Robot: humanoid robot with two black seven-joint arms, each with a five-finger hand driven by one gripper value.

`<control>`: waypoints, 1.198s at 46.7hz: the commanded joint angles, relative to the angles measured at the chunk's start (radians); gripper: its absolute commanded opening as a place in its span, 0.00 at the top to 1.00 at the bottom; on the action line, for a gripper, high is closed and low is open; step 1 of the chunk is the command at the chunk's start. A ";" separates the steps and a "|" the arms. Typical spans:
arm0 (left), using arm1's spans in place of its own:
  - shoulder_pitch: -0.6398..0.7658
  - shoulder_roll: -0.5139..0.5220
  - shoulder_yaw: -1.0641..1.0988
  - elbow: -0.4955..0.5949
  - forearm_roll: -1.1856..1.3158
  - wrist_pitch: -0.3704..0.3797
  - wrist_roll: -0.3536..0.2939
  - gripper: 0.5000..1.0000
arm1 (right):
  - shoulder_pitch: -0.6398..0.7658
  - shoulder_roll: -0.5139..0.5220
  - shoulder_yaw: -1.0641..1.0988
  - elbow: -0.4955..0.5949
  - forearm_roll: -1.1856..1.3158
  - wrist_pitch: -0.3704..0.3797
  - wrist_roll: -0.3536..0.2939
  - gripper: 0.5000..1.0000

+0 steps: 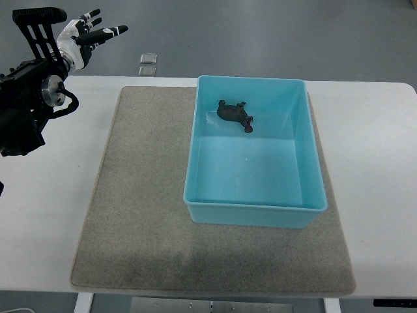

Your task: Place brown hippo in blue box with left hand

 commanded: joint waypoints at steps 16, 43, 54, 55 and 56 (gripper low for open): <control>0.002 -0.061 -0.109 0.049 -0.056 -0.036 0.042 0.02 | 0.000 0.000 0.000 0.000 0.000 -0.001 0.000 0.13; 0.069 -0.123 -0.193 0.052 -0.298 -0.312 -0.018 0.02 | 0.000 0.000 0.000 0.000 0.000 0.001 0.000 0.13; 0.103 -0.123 -0.205 0.040 -0.298 -0.483 -0.053 0.02 | 0.000 0.000 0.000 0.000 0.000 -0.001 0.000 0.13; 0.103 -0.123 -0.205 0.037 -0.298 -0.480 -0.056 0.02 | 0.000 0.000 0.000 0.000 0.000 0.001 0.000 0.13; 0.103 -0.123 -0.205 0.029 -0.300 -0.477 -0.059 0.02 | 0.000 0.000 0.000 0.000 0.000 0.001 0.000 0.13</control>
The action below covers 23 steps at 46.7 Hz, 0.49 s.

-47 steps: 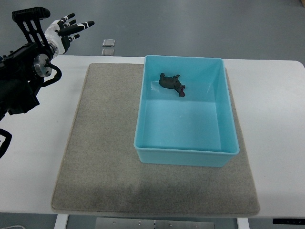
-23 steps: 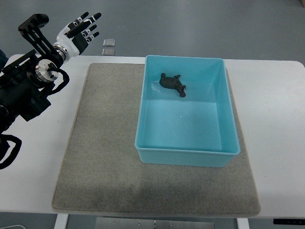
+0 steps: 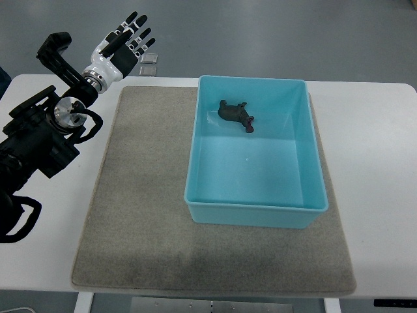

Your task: Place brown hippo in blue box with left hand

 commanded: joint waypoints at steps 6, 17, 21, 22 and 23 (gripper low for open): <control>0.010 0.027 -0.003 -0.127 0.000 0.071 -0.025 0.02 | 0.000 0.000 0.000 0.000 0.000 0.000 0.000 0.13; 0.016 0.076 -0.037 -0.249 0.006 0.125 -0.038 0.02 | 0.000 0.000 0.000 0.000 0.000 0.000 0.000 0.13; 0.015 0.076 -0.048 -0.241 0.011 0.123 -0.038 0.02 | 0.000 0.000 0.000 0.000 0.000 -0.001 0.000 0.13; 0.015 0.076 -0.054 -0.241 0.014 0.123 -0.038 0.02 | 0.000 0.000 0.000 0.000 0.000 0.000 0.000 0.13; 0.015 0.076 -0.060 -0.240 0.015 0.123 -0.038 0.02 | 0.000 0.000 0.000 0.000 0.000 0.000 0.000 0.13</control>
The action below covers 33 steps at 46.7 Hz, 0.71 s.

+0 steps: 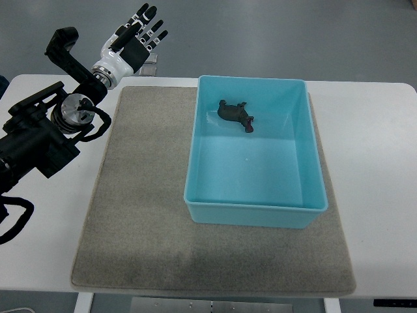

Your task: Place brown hippo in blue box with left hand

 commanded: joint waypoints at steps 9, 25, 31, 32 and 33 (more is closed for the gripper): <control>-0.002 0.002 -0.029 0.006 0.010 -0.003 0.000 0.02 | 0.000 0.000 0.000 0.000 0.000 0.000 0.000 0.13; -0.006 0.002 -0.029 0.006 0.010 -0.003 0.000 0.02 | 0.000 0.000 0.000 0.000 0.000 -0.001 0.000 0.13; -0.009 -0.006 -0.029 0.006 0.009 0.000 0.000 0.01 | 0.000 0.000 0.003 0.002 0.002 0.002 0.000 0.13; -0.009 -0.006 -0.029 0.006 0.010 0.000 0.000 0.01 | 0.000 0.000 0.005 0.005 0.003 0.002 0.000 0.13; -0.008 -0.005 -0.029 0.006 0.009 0.000 0.000 0.02 | 0.000 0.000 0.006 0.015 0.002 0.012 0.000 0.13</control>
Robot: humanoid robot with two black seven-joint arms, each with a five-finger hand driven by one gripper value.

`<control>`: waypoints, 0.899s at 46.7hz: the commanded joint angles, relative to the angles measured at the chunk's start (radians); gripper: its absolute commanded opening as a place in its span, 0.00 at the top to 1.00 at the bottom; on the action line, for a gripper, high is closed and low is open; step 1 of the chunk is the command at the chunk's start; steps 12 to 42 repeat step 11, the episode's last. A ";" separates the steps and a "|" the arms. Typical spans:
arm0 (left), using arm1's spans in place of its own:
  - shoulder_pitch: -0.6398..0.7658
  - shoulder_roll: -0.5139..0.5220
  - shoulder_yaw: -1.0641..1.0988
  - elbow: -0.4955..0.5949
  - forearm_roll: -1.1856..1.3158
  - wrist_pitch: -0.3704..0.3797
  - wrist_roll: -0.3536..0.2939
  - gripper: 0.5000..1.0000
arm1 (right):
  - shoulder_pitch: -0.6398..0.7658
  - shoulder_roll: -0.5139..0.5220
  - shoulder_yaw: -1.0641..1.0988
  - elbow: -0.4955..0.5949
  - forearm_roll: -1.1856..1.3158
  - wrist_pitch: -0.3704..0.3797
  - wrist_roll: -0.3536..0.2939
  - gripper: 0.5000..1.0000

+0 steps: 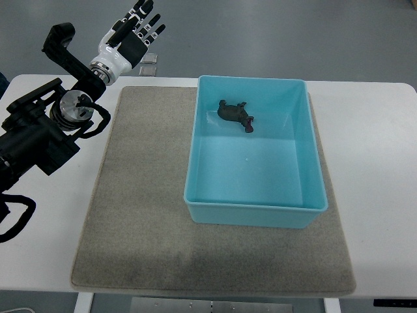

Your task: Place brown hippo in blue box with left hand

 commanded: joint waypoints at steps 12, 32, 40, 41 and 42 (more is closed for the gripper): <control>0.004 0.005 0.000 0.000 0.000 0.002 0.000 0.01 | -0.003 0.000 -0.002 0.080 -0.006 0.043 -0.014 0.13; 0.004 0.005 0.000 0.000 0.000 0.002 0.000 0.01 | -0.003 0.000 -0.002 0.080 -0.006 0.043 -0.014 0.13; 0.004 0.005 0.000 0.000 0.000 0.002 0.000 0.01 | -0.003 0.000 -0.002 0.080 -0.006 0.043 -0.014 0.13; 0.004 0.005 0.000 0.000 0.000 0.002 0.000 0.01 | -0.003 0.000 -0.002 0.080 -0.006 0.043 -0.014 0.13; 0.004 0.005 0.000 0.000 0.000 0.002 0.000 0.01 | -0.003 0.000 -0.002 0.080 -0.006 0.043 -0.014 0.13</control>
